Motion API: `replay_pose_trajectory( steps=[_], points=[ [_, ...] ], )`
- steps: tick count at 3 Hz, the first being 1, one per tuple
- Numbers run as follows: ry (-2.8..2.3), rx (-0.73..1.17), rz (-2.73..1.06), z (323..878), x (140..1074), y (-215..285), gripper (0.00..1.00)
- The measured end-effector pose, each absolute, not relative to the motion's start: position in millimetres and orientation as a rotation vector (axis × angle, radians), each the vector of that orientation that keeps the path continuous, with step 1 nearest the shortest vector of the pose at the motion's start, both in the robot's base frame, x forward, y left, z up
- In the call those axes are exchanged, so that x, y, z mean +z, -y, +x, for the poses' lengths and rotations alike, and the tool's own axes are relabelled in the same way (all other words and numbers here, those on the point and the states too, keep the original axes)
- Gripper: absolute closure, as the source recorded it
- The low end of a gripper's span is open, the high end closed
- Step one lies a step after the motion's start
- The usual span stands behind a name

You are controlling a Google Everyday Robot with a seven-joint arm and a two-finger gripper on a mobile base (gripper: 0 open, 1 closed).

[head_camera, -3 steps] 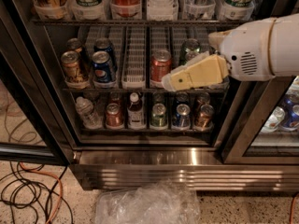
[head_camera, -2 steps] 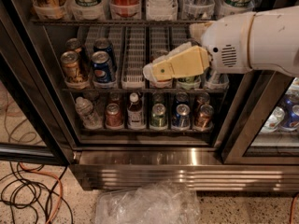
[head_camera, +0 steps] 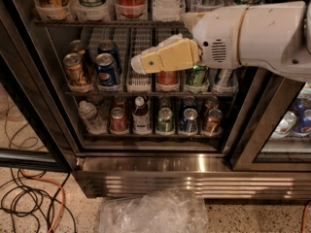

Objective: Pick orange can from top shelf of fridge

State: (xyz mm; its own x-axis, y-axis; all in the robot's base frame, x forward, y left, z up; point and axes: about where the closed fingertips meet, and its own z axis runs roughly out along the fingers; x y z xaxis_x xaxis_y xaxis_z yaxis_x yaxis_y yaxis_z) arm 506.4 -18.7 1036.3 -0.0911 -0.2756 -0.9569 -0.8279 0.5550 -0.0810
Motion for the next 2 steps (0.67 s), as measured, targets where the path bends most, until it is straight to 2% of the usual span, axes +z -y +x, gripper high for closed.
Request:
replay_pose_trajectory(
  steps=[2],
  points=[
    [-1.667,0.582,-0.928,503.0,1034.2,13.0,0.0]
  ],
)
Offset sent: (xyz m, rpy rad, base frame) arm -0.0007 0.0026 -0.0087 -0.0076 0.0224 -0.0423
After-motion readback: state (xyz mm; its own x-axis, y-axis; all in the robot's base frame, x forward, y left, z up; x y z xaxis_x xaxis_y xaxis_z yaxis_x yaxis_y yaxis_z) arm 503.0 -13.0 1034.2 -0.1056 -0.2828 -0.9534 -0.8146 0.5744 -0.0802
